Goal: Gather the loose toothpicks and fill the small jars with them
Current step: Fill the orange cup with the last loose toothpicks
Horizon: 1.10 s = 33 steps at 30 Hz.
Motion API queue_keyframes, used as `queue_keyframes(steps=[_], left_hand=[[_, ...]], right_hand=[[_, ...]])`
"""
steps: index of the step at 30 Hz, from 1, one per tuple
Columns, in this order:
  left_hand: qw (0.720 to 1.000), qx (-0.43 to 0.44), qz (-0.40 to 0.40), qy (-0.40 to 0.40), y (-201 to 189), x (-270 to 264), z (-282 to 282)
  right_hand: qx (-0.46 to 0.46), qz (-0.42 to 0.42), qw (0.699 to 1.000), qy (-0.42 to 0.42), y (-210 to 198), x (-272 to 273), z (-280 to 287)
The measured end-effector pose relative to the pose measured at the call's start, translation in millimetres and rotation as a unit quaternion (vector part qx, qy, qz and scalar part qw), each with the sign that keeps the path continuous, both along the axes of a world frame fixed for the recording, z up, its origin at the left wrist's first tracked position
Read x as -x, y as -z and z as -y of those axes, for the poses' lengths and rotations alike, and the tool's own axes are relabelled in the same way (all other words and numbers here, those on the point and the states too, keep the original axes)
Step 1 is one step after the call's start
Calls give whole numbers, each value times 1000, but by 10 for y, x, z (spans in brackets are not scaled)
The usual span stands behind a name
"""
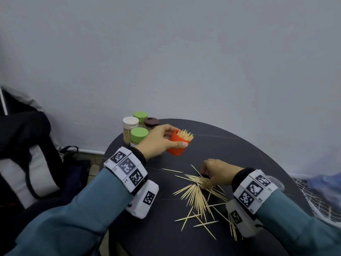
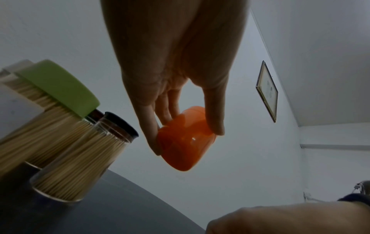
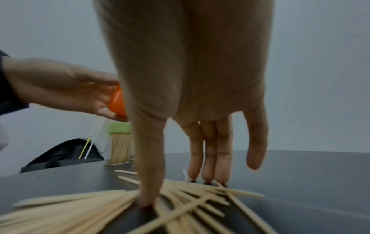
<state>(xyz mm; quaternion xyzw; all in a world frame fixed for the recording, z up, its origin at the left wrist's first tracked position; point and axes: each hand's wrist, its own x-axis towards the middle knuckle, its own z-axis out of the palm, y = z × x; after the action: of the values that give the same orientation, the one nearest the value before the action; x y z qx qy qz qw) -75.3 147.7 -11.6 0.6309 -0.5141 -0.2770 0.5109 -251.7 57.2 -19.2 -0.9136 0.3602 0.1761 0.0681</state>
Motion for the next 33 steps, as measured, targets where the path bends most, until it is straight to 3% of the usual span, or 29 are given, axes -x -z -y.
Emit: queue_keyframes(steps=[26, 33], left_hand=[[1000, -21, 9, 3, 41, 45, 54], [1000, -25, 15, 0, 42, 66, 39]], right_hand=[[19, 28, 999, -12, 80, -20, -8], [32, 88, 996, -2, 43, -7, 6]])
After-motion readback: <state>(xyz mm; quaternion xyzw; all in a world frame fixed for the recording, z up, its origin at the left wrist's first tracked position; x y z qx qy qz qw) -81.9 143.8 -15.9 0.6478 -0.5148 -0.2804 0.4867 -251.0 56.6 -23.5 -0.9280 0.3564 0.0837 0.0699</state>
